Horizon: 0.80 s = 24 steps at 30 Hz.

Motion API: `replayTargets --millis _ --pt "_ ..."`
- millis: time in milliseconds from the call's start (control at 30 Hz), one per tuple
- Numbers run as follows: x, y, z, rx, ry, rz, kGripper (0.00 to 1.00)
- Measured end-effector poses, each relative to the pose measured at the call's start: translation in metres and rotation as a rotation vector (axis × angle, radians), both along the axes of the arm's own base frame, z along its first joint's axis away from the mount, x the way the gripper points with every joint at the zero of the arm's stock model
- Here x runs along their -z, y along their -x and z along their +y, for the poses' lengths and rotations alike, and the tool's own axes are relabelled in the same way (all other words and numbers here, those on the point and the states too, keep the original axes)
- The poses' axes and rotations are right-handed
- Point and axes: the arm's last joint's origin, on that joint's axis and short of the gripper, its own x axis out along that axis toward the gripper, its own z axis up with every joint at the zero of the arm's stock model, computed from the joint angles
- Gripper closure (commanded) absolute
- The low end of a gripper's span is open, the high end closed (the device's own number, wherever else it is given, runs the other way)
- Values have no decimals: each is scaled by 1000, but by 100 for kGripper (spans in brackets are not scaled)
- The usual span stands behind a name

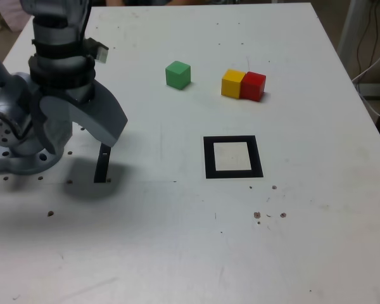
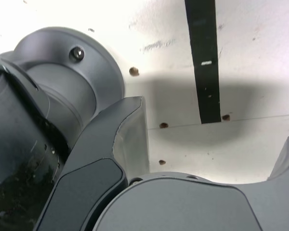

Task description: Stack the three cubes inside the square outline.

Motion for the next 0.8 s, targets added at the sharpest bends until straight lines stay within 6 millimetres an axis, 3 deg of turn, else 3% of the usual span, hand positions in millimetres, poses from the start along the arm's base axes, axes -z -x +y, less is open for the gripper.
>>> replayTargets --millis 567,800 --pt "-2 -3 1 -46 -25 -25 0" --pt "-18 -27 -1 -136 -41 -78 0"
